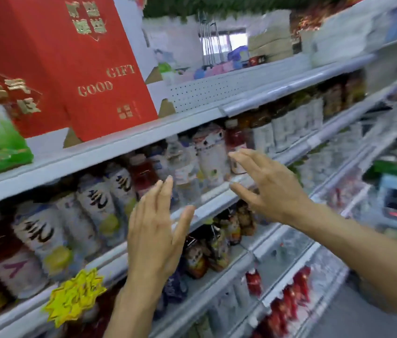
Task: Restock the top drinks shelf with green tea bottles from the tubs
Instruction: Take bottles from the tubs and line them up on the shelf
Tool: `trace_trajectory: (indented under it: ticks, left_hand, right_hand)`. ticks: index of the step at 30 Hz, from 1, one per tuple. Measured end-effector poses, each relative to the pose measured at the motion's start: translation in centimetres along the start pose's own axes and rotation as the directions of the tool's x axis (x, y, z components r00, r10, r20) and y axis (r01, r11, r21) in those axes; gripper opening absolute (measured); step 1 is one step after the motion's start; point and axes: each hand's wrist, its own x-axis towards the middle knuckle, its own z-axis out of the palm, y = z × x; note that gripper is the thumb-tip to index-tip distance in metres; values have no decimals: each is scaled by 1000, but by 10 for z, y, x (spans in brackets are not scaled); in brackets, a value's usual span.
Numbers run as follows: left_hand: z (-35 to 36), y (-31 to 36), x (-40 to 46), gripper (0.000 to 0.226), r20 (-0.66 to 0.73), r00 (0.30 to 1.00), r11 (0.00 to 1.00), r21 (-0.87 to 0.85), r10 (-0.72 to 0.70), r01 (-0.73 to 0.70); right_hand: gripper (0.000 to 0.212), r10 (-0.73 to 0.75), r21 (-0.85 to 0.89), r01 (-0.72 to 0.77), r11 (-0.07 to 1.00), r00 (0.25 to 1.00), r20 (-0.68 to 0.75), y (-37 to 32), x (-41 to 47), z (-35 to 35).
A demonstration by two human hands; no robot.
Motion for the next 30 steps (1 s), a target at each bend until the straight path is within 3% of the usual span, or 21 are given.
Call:
trace_trajectory:
  ticks: [7,13,23,30]
  left_hand:
    - [130,176,23,73,215,977,991,-130,20,9]
    - [229,285,22,71,369,929,972,-227,32,57]
    - [376,384,44,73,539,838,914,-380,92,144]
    - [518,433,82,74,675,725,892,-402,135,208]
  right_hand:
    - [61,232,-120,-217,969,964,126,200,-99,-64]
    - [60,474,-226,-425,876,846,246,326,-169,-110]
    - [59,670,-302,-598,743,654,352,479,-244,-101]
    - [56,681,-328,-601,729,588,437,609,-243,-47]
